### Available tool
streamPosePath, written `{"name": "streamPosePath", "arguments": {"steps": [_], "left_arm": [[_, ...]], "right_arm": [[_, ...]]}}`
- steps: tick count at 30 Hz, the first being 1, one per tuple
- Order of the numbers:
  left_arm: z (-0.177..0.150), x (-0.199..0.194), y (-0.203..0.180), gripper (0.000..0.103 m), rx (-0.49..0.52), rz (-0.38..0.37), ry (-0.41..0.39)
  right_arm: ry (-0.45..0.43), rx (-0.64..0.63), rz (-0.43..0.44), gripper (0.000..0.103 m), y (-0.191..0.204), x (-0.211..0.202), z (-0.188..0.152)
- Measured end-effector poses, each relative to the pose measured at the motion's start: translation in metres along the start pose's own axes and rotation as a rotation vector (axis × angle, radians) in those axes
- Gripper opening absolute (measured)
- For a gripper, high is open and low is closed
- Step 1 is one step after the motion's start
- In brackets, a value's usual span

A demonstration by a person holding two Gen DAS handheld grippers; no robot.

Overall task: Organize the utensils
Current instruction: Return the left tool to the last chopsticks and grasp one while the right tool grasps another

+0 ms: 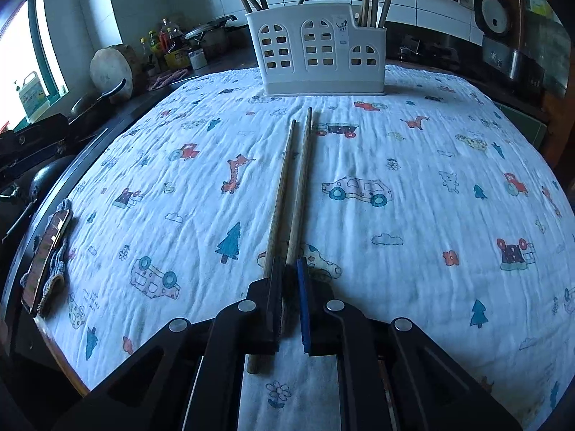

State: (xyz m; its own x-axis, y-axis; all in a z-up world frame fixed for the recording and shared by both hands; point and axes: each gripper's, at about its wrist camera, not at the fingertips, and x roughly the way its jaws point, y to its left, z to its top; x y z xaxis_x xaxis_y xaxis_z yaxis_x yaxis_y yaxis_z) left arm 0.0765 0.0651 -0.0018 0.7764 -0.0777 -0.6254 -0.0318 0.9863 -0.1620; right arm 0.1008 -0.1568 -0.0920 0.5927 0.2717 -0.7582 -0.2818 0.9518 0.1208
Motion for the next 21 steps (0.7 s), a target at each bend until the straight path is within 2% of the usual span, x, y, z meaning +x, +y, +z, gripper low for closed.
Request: {"name": "streamPosePath", "arguments": {"steps": [11,21], "left_arm": [[-0.017,0.007,-0.013,0.061,0.006,-0.022,0.053],[-0.043,0.014,-0.053,0.061,0.046,-0.108,0.115]], "right_arm": [[-0.05,-0.022,-0.037,0.007,-0.002,-0.009,-0.005],[-0.173,-0.041,-0.042,0.007,-0.028,-0.06,-0.002]]}}
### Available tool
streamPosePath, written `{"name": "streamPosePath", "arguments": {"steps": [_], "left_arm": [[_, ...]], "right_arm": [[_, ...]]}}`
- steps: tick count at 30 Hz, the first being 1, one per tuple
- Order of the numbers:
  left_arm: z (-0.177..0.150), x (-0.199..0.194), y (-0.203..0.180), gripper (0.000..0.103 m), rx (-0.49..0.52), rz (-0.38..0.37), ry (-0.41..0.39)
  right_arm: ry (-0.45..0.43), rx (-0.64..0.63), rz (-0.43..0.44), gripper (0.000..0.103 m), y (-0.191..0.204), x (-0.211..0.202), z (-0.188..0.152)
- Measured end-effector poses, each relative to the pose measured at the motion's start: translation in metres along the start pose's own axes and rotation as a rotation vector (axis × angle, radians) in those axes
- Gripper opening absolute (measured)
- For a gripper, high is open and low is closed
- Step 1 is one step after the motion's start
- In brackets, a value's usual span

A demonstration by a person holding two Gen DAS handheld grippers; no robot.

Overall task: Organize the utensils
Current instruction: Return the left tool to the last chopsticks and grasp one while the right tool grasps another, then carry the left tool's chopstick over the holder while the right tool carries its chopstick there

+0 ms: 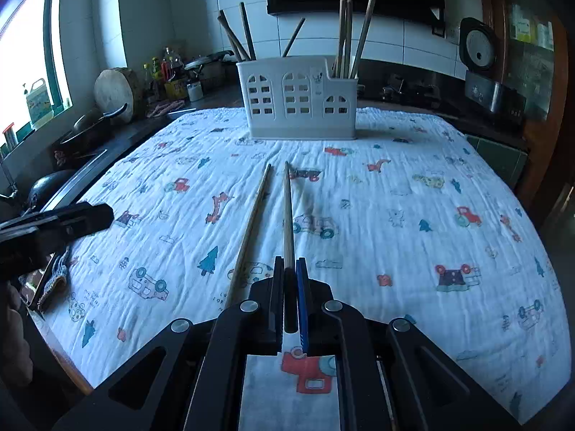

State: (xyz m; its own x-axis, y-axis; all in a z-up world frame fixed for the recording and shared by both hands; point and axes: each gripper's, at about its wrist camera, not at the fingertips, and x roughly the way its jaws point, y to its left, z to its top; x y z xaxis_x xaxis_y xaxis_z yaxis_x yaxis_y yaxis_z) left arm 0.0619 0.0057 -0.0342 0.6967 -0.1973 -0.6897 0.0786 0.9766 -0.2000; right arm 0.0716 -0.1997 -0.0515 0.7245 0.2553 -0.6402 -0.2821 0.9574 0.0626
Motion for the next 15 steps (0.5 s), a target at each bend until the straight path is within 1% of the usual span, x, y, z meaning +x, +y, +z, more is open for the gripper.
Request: {"name": "streamPosePath", "arguments": {"steps": [2,5,7,9,10,12,13,15], "left_arm": [[-0.005,0.006,-0.011,0.061,0.007,-0.032,0.02],[-0.014,0.015,-0.025,0.059,0.003,-0.056,0.045],[-0.019,0.022,-0.033,0.055,0.0,-0.07,0.063],[-0.024,0.031,-0.044,0.043,0.003,-0.101,0.09],[-0.027,0.035,-0.049,0.041,0.009,-0.106,0.098],[-0.03,0.044,-0.056,0.031,0.013,-0.104,0.114],[-0.031,0.049,-0.058,0.029,-0.002,-0.118,0.127],[-0.033,0.056,-0.06,0.021,-0.015,-0.129,0.145]], "right_arm": [[-0.025,0.003,-0.003,0.007,-0.007,-0.011,0.003],[-0.06,0.008,-0.005,0.007,-0.016,-0.024,0.008],[-0.081,0.006,-0.01,0.007,-0.022,-0.033,0.01],[-0.096,0.01,-0.013,0.007,-0.026,-0.039,0.013],[-0.102,0.011,-0.014,0.007,-0.028,-0.042,0.014],[-0.115,0.017,-0.014,0.007,-0.033,-0.047,0.016],[-0.119,0.018,-0.015,0.007,-0.033,-0.049,0.016],[-0.124,0.017,-0.02,0.007,-0.035,-0.051,0.017]]}}
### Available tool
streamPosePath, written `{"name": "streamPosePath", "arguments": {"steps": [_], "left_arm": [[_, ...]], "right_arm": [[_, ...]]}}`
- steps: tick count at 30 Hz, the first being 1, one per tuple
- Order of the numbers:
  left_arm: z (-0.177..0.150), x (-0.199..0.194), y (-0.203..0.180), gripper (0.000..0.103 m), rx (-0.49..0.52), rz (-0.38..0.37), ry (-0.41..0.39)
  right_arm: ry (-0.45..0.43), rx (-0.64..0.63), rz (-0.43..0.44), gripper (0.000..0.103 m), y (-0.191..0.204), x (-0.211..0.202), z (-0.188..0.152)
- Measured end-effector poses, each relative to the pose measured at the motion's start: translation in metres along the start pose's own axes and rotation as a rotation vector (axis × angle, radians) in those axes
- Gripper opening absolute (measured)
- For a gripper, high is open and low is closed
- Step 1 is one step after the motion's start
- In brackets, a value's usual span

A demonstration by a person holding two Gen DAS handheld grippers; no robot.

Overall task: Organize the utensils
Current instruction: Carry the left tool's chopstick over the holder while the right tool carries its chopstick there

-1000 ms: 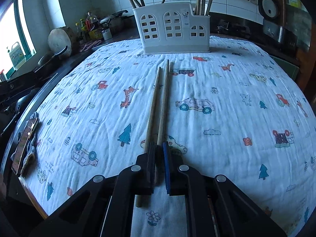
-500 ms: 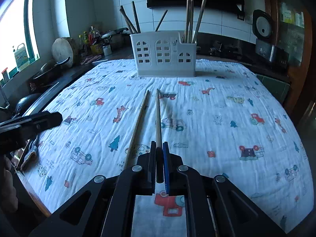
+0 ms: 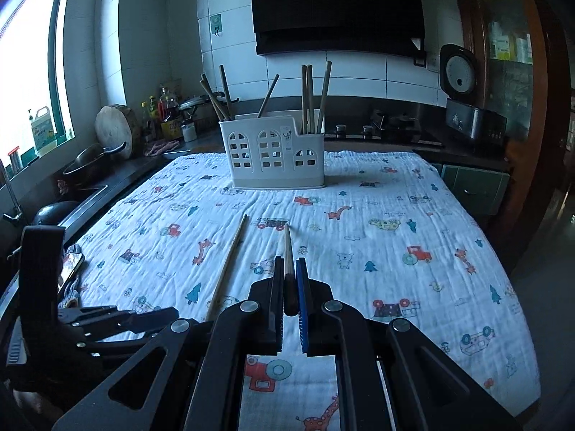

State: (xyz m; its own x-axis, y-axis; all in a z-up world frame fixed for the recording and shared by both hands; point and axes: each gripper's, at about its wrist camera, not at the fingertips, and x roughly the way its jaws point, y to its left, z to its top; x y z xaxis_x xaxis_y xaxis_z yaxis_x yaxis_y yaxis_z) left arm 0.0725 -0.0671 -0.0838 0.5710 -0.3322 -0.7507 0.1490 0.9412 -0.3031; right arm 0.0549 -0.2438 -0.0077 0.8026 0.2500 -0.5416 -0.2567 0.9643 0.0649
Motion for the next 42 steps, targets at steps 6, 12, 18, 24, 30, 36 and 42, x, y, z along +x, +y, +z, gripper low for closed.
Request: {"name": "streamPosePath", "arguments": {"steps": [6,12,18,24,30,36,42], "left_arm": [[0.004,0.013,-0.004,0.02,-0.013,0.041,0.002],[0.007,0.019,-0.01,0.016,0.009,0.092,0.002],[0.01,0.014,-0.01,0.008,0.033,0.113,0.009],[0.028,-0.024,0.003,0.006,0.039,0.057,-0.064],[0.066,-0.07,0.007,0.005,0.086,0.05,-0.201],[0.109,-0.079,0.014,0.005,0.107,-0.015,-0.218],[0.153,-0.078,0.017,0.005,0.132,-0.05,-0.196]], "right_arm": [[-0.001,0.008,0.004,0.007,-0.003,-0.001,-0.001],[-0.002,0.009,0.005,0.007,-0.004,-0.001,-0.001],[-0.008,-0.013,0.004,0.007,-0.003,-0.004,0.006],[-0.029,-0.045,0.029,0.007,0.0,-0.011,0.029],[-0.025,-0.081,0.091,0.007,0.007,-0.012,0.063],[-0.01,-0.14,0.139,0.007,0.017,-0.008,0.102],[0.001,-0.176,0.162,0.007,0.02,-0.001,0.144]]}}
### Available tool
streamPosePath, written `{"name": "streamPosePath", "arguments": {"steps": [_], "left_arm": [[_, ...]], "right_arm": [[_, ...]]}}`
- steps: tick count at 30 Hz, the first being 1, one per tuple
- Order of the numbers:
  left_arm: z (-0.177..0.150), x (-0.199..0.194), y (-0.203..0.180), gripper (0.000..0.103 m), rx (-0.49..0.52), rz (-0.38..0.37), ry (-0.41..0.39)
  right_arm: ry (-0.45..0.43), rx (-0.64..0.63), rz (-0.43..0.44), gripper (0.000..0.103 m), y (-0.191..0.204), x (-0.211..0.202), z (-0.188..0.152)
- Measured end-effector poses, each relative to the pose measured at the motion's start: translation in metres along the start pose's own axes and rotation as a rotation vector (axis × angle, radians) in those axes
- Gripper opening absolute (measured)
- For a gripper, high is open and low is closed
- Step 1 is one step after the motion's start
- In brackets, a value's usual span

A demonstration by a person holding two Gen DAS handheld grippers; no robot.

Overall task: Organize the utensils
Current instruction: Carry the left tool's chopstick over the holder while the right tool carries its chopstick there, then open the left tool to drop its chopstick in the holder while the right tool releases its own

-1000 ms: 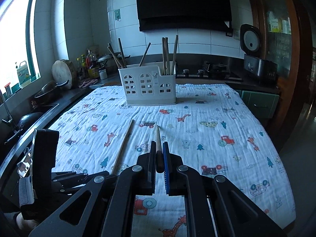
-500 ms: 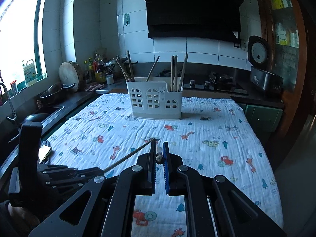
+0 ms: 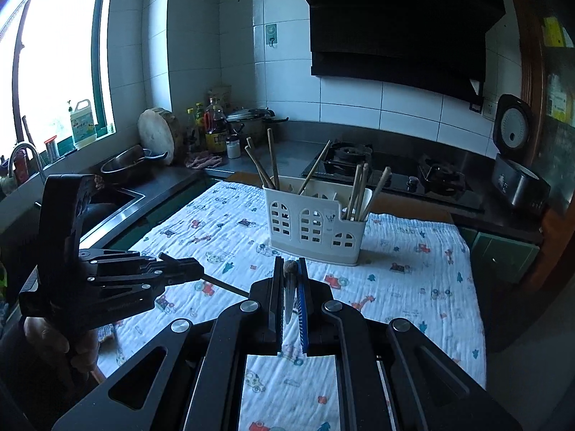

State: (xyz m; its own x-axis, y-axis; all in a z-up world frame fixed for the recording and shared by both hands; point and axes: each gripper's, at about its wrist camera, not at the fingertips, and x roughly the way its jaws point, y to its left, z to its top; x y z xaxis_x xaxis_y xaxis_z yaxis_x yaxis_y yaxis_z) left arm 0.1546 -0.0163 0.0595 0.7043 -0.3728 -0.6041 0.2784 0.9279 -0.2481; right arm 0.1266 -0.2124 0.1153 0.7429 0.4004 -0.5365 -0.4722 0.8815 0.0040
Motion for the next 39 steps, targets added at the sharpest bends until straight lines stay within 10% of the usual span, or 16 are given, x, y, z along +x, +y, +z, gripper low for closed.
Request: {"name": "streamPosePath", "arguments": {"steps": [22,39], "left_arm": [[0.211,-0.024,-0.009,0.005,0.137,0.168,-0.278],[0.216,0.057,0.041,0.005,0.046,0.193,-0.164]], "right_arm": [[-0.015,-0.036,-0.035,0.007,-0.046,0.033,0.152],[0.046,0.026,-0.104,0.007,-0.087,0.1,0.158]]}}
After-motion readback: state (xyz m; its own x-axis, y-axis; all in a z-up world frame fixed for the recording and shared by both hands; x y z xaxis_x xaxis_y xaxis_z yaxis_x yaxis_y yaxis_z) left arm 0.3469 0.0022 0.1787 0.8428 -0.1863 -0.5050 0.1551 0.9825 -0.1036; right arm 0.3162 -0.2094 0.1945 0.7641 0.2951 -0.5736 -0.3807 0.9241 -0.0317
